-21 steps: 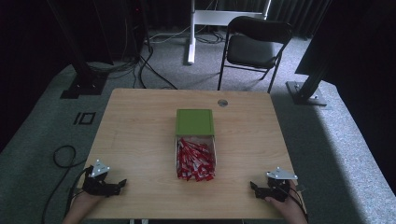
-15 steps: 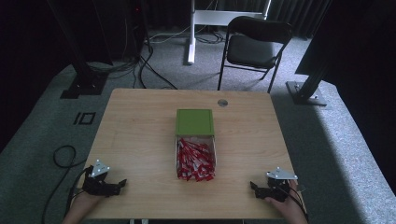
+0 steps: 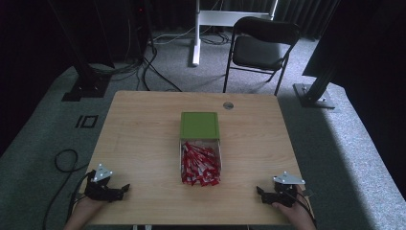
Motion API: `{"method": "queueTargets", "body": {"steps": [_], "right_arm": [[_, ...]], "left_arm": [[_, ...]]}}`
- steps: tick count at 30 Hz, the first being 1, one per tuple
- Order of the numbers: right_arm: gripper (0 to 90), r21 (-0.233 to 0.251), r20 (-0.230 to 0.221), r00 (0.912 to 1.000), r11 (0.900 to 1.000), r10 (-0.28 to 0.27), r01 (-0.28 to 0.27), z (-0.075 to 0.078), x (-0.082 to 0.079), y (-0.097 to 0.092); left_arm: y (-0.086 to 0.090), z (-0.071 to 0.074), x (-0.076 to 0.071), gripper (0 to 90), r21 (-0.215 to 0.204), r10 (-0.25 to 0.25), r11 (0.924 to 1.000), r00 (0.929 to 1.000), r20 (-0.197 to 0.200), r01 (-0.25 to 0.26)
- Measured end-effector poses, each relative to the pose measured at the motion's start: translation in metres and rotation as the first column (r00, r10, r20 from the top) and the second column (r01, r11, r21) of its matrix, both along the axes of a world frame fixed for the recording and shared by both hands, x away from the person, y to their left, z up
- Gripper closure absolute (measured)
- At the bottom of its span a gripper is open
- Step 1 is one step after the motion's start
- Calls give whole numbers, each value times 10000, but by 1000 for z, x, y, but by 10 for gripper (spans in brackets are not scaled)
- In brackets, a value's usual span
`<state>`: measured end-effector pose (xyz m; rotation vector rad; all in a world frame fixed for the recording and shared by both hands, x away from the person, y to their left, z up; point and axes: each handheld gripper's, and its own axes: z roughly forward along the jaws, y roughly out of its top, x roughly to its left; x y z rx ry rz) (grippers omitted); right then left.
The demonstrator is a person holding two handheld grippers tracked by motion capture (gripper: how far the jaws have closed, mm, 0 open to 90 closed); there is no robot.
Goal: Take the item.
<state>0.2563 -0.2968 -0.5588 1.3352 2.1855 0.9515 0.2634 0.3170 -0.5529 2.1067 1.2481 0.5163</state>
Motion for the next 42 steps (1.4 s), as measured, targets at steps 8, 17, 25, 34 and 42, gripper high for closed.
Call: {"method": "queueTargets", "body": {"steps": [8,17,25,34,42], "right_arm": [[141,60,-50,9999,9999,-144,144,1,-1,4],[141,306,190,9997,9994,-144,138,15,5,13],[142,544,570,9983,9985,-102,71,34,13,20],[146,847,1024,9947,9963,34,-122,55,20,26],[146,1071,1369,9904,9937,169,-318,72,26,33]], "left_arm": [[0,0,0,14,-1,-3,10000,10000,1,3],[0,0,0,14,-1,-1,10000,10000,0,1],[0,0,0,14,1,-2,10000,10000,0,2],[0,0,0,14,-5,1,10000,10000,0,-1],[0,0,0,14,6,-11,10000,10000,-9,11]]}}
